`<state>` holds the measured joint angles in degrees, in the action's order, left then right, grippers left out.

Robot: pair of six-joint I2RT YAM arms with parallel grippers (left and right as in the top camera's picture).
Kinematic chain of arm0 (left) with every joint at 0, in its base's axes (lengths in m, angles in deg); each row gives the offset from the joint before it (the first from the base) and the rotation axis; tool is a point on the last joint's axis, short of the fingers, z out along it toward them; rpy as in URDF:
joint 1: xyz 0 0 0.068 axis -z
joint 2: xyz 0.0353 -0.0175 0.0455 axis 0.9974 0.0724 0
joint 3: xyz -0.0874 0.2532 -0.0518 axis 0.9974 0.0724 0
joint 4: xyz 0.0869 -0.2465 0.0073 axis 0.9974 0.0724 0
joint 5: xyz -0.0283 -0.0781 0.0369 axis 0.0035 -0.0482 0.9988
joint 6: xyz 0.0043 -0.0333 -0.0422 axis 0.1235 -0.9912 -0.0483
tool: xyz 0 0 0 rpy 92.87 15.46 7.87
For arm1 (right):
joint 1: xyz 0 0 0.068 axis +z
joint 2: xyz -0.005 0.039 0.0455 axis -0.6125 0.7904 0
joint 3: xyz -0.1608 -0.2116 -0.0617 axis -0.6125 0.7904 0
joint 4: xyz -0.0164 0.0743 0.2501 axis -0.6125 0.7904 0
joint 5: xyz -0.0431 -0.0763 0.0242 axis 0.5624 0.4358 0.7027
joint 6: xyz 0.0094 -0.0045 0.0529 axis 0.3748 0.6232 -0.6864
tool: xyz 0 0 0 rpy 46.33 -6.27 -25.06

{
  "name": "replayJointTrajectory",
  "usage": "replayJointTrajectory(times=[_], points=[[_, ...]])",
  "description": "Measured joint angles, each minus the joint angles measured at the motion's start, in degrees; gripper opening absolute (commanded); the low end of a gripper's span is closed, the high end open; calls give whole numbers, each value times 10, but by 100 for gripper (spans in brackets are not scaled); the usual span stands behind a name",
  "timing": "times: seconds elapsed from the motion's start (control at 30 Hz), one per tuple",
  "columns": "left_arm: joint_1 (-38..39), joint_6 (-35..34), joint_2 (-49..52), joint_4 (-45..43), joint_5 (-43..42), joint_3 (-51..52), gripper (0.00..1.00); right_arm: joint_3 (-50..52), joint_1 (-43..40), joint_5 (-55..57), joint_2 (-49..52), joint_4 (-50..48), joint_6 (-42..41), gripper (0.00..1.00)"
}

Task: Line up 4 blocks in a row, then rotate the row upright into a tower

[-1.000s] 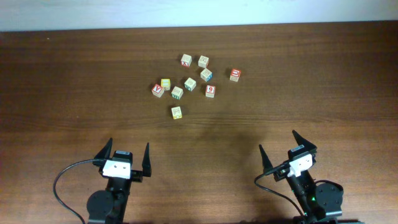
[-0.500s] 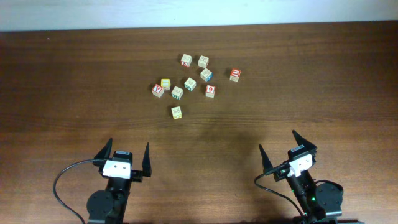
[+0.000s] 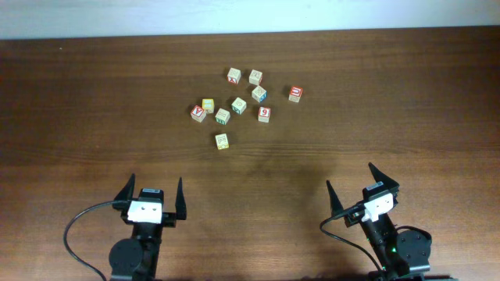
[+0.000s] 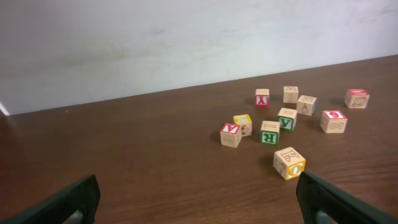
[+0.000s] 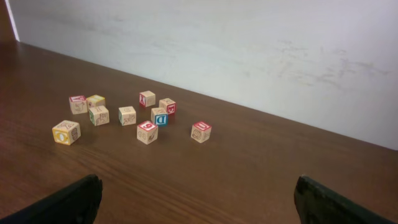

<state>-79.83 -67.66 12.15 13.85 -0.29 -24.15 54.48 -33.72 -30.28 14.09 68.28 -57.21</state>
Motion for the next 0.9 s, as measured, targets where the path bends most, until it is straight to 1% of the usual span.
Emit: replayJointTrajectory(times=[0.13, 0.17, 0.27, 0.33, 0.43, 0.53, 0.57, 0.6, 0.63, 0.67, 0.7, 0.73, 0.77, 0.8, 0.83, 0.87, 0.9], points=[[0, 2, 0, -4, 8, 0, 99, 0, 0, 0, 0, 0, 0, 99], [0, 2, 0, -11, 5, 0, 99, 0, 0, 0, 0, -5, -16, 99], [0, 3, 0, -35, -11, -1, 99, 0, 0, 0, 0, -19, -37, 99], [0, 4, 17, -32, -31, -25, 99, -9, 0, -4, 3, -17, -45, 99], [0, 4, 118, -35, -38, -123, 99, -93, 0, -9, 76, -18, -47, 99], [0, 6, 234, -33, -42, -212, 99, -181, 0, -15, 181, -12, -48, 99], [0, 6, 265, -32, -43, -237, 99, -215, 0, -21, 223, -5, -47, 98], [0, 7, 316, -24, -50, -284, 99, -261, 0, -30, 278, 5, -48, 99], [0, 8, 339, -10, -55, -302, 99, -279, 0, -33, 299, 24, -47, 99], [0, 8, 353, 12, -59, -318, 99, -309, 0, -36, 333, 51, -47, 98], [-1, 8, 419, 30, -66, -381, 99, -355, 0, -42, 390, 67, -48, 99], [-1, 8, 450, 55, -67, -407, 99, -387, 0, -48, 426, 99, -48, 98], [-1, 8, 486, 101, -70, -446, 99, -420, 0, -56, 464, 129, -48, 98], [-1, 8, 534, 133, -74, -492, 99, -476, 0, -69, 532, 178, -48, 98], [-1, 8, 581, 167, -86, -538, 99, -489, 0, -74, 550, 181, -48, 98], [-1, 8, 609, 217, -94, -571, 99, -517, 0, -78, 579, 228, -48, 98], [-1, 8, 667, 242, -107, -631, 99, -556, 0, -80, 627, 248, -48, 98]])
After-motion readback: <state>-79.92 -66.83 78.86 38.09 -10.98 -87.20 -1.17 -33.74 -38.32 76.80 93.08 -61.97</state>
